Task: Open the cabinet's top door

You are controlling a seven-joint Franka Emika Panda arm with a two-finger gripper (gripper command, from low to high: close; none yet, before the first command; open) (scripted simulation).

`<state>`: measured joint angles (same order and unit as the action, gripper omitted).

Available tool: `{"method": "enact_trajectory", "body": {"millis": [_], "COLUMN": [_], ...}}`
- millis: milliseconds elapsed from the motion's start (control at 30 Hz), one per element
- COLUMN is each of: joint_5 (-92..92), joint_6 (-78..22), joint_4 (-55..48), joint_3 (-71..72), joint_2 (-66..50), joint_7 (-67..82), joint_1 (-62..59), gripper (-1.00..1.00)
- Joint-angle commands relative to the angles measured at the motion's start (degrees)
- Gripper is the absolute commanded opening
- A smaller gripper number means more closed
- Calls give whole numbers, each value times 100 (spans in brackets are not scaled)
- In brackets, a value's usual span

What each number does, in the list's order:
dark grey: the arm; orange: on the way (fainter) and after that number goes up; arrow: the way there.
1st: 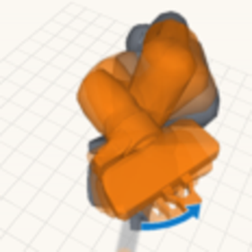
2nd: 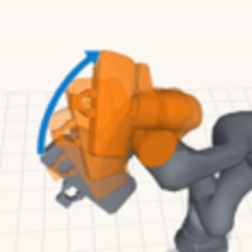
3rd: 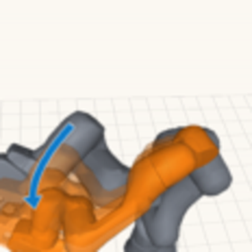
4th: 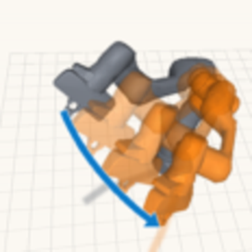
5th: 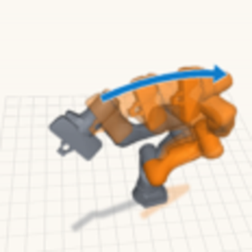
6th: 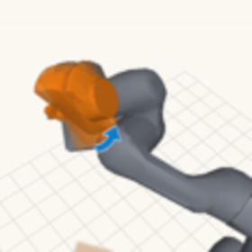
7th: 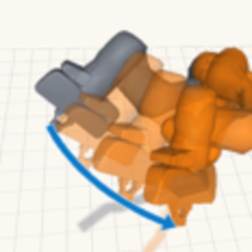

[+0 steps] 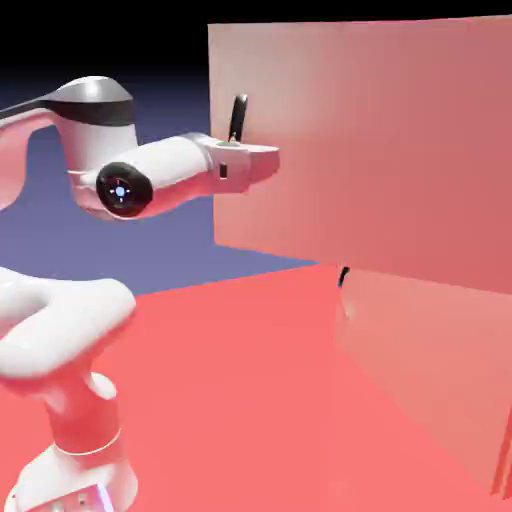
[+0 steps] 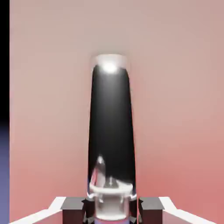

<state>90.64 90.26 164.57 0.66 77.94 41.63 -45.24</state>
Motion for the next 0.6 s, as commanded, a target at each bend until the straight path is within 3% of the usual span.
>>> {"method": "enact_trajectory", "body": {"millis": [0, 267, 567], "joint_5": [-196, -1778, -3160], "joint_6": [-147, -1439, -3030], "joint_4": [-44, -789, -2399], "joint_3": [-207, -1868, -3641], "joint_2": [-117, -1416, -3280], "joint_7": [72, 739, 1534], "joint_1": [1, 256, 1267], "gripper": [-100, -100, -100]}}
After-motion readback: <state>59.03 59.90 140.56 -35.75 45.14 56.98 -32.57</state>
